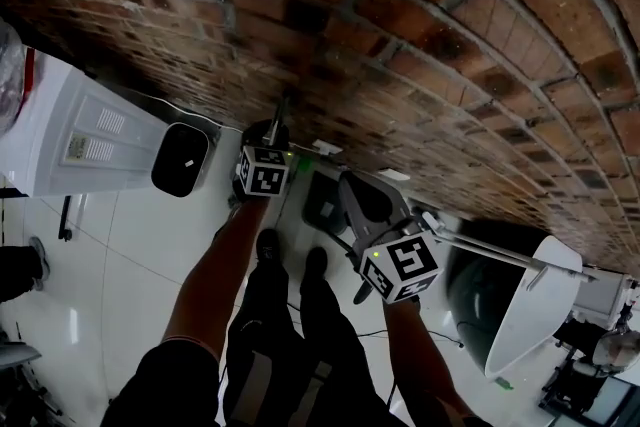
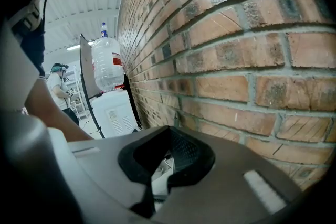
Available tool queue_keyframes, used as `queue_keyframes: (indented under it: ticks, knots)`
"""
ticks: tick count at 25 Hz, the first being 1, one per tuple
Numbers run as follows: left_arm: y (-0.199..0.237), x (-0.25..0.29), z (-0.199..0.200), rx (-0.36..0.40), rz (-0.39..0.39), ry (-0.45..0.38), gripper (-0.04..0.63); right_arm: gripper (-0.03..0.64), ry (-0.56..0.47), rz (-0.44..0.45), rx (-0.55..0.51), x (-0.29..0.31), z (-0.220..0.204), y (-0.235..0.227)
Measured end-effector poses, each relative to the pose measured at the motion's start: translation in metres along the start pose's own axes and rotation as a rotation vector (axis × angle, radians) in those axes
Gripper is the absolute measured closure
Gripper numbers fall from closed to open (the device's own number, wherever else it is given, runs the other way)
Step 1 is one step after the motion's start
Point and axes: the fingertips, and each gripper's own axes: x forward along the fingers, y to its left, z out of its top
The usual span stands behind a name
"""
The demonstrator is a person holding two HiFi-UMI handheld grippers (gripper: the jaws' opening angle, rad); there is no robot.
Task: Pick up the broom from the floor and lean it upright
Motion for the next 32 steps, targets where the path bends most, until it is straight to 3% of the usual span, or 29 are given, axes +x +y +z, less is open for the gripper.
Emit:
queue_keyframes:
  ticks: [4, 11, 13, 17, 27, 32]
  knots:
    - [0.000, -0.008, -0.008, -0.017, -0.010, 0.001, 0.412, 0.611, -0.012, 0.009, 0.000, -0.003, 0.000, -0.001]
    - [-0.017, -0.069, 0.019, -0.056, -0.042, -0.087, 0.414, 0.611, -0.072, 0.008, 0.012, -0.021, 0.021, -0.011]
    - [-0.027, -0.091, 0.036, -0.055, -0.068, -0.132, 0.446, 0.609, -0.084, 0.036, 0.010, -0.026, 0.029, -0.008]
    - [-0.047, -0.137, 0.067, -0.040, -0.093, -0.220, 0.592, 0.611, -0.114, 0.093, -0.008, -0.038, 0.043, 0.001]
    - [-0.116, -0.246, 0.147, -0.038, -0.207, -0.397, 0.594, 0.611, -0.189, 0.200, -0.011, -0.076, 0.074, 0.017]
    - [-0.150, -0.288, 0.160, -0.014, -0.244, -0.440, 0.594, 0.611, -0.247, 0.248, -0.015, -0.099, 0.092, 0.032]
